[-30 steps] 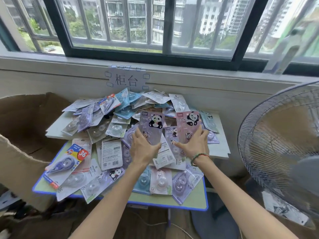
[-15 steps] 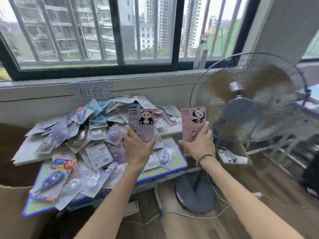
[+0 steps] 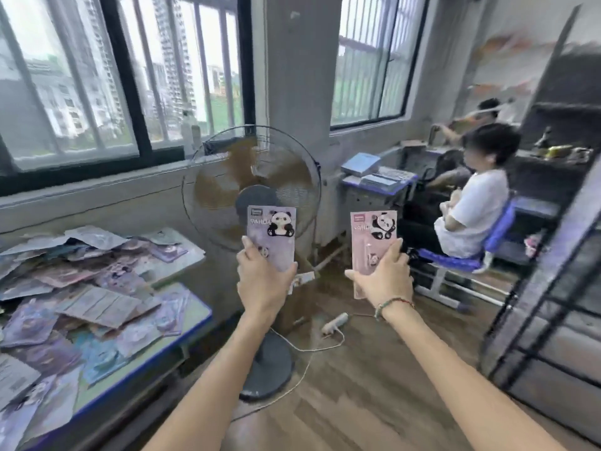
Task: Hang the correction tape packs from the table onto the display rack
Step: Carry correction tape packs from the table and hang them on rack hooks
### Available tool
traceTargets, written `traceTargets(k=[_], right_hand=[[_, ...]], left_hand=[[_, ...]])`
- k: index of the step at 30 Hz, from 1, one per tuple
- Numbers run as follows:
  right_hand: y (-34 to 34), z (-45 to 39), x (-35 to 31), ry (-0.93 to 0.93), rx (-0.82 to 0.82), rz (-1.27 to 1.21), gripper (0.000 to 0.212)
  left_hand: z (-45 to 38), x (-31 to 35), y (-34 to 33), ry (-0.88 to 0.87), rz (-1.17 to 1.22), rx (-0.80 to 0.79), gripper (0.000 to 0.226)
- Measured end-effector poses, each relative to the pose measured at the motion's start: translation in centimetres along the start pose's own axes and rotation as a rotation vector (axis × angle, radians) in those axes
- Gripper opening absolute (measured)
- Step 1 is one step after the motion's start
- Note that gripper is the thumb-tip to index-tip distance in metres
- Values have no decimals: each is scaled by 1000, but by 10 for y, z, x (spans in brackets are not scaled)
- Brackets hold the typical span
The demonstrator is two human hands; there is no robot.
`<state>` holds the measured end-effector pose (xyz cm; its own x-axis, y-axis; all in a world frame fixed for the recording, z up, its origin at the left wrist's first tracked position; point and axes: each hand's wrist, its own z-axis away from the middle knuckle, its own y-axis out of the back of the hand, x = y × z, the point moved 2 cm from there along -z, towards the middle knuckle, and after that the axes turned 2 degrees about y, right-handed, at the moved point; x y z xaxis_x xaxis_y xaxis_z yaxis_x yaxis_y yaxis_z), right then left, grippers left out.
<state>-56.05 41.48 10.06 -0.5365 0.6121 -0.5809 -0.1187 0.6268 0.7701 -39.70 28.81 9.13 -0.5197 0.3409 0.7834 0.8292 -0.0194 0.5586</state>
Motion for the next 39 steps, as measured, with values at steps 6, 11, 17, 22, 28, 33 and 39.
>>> traceTargets(k=[6,11,17,22,28,33,39], right_hand=[[121,-4,139,-179,185,18,123],[222,2,253,-308,276,140,124],[310,11,355,-441,368,182,124],[362,2,413,-506,435,196,124],[399,-37,459,-532,473,205,122],[426,-89,486,-493,511,212,122],[463,-165,517,-464,534,252,122]], left_hand=[[82,122,-104,-131,89,-196,107],[169,218,-186,-220,143,-339,109],[255,307,-255,-296,210,-432,101],[294,369,-301,-398,235,-499,103],[310,424,-358,-482,222,-551,107],[306,474,-416,-493,263,-568,108],[289,545,-478,-529,316,-555,106]])
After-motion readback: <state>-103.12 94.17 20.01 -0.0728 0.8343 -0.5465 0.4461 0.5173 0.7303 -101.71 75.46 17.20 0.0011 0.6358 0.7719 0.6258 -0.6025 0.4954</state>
